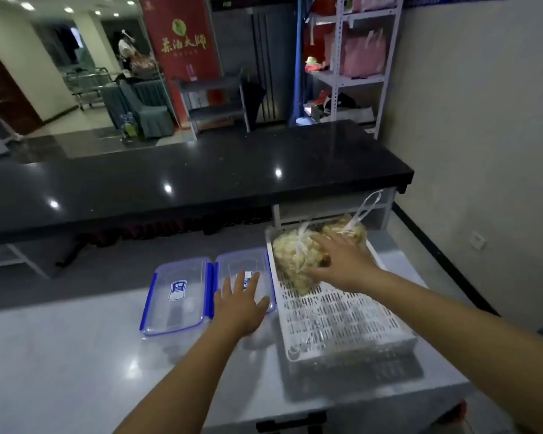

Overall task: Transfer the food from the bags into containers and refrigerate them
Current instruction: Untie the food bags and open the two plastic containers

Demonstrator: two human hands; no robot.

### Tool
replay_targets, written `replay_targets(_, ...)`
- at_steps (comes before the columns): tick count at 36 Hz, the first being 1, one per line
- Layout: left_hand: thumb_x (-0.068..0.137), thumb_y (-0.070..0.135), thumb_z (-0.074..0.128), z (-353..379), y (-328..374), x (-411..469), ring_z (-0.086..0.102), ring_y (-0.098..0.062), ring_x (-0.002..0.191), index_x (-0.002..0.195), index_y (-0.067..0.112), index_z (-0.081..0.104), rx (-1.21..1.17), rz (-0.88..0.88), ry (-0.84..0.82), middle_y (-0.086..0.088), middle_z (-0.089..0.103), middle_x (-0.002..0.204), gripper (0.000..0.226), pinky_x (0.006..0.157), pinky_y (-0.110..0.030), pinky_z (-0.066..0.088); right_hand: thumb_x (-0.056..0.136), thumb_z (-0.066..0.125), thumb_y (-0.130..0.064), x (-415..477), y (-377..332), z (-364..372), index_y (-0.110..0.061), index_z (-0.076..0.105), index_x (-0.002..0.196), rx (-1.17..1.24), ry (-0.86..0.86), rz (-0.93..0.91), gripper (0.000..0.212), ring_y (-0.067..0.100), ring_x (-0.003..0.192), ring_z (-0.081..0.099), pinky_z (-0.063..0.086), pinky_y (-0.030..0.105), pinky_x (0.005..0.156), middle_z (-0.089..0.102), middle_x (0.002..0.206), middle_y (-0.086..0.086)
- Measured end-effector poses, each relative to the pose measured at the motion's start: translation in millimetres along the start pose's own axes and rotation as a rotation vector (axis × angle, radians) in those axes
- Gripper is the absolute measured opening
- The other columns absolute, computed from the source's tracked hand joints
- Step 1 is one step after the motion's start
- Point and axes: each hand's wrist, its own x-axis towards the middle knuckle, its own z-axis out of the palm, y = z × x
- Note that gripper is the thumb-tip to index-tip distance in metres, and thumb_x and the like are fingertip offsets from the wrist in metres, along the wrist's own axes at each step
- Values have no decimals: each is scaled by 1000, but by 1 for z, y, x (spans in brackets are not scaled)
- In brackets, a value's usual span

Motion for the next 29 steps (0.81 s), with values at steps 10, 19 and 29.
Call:
replay_targets(10, 104, 51, 21, 40, 4, 8, -5, -30, 155, 159, 38, 5, 25, -123, 123, 1, 0, 169, 58, 123, -49, 0, 77, 67, -62, 98, -8, 6, -33, 36, 149, -256, -166, -9, 84, 36, 135, 42, 38, 54, 107, 40, 154, 6)
replay_targets(19, 104, 52, 23, 43, -1, 5, -11, -23, 154, 158, 43, 4, -16, -148, 119, 5, -3, 169, 57, 122, -44, -7, 70, 71, -66, 132, -20, 31, -34, 37, 148, -419, -281, -17, 91, 40, 133, 46, 2, 74, 112, 42, 153, 11)
replay_targets(29, 104, 51, 32, 31, 3, 5, -6, -26, 155, 158, 40, 11, -59, -145, 83, 3, 2, 169, 59, 123, -47, -2, 73, 72, -46, 108, -10, 39, -40, 41, 144, -342, -240, -158, 78, 36, 129, 47, 32, 58, 110, 42, 150, 5)
